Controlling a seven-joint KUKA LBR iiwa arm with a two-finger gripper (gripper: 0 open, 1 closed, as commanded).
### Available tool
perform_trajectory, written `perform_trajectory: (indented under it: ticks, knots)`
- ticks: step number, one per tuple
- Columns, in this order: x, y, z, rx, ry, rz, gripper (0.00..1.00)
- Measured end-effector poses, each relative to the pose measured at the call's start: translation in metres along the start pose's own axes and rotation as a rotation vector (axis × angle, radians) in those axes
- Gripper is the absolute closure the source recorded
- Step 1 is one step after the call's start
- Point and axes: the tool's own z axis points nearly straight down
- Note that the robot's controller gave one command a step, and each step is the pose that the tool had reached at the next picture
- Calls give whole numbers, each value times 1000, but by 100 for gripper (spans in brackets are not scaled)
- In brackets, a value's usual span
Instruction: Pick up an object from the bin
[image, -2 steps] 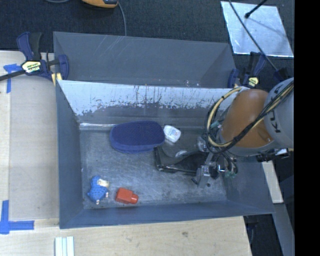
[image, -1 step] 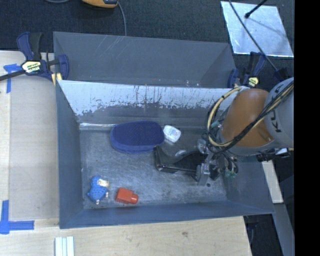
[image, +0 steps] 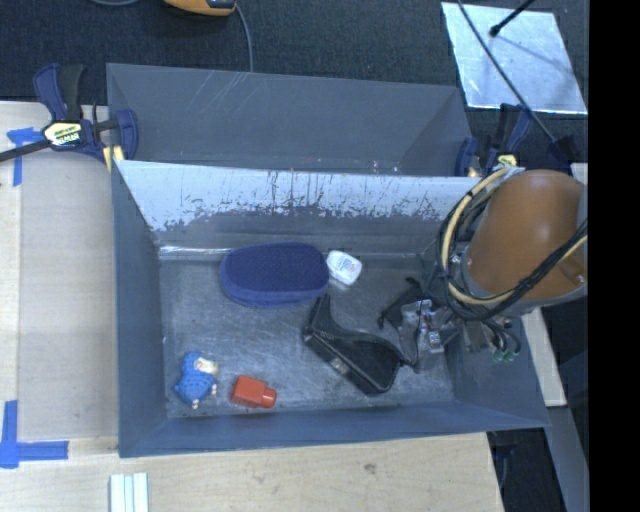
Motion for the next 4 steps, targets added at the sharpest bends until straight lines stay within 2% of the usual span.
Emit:
perform_trajectory:
  ticks: [1,2,3,4]
  knots:
    - [1,0,1,0,3,0,0]
    - [2,24,78,1,16,217,0]
    - [-4,23,72,2,-4,218,100]
    - [1,37,-34,0,-3,203,100]
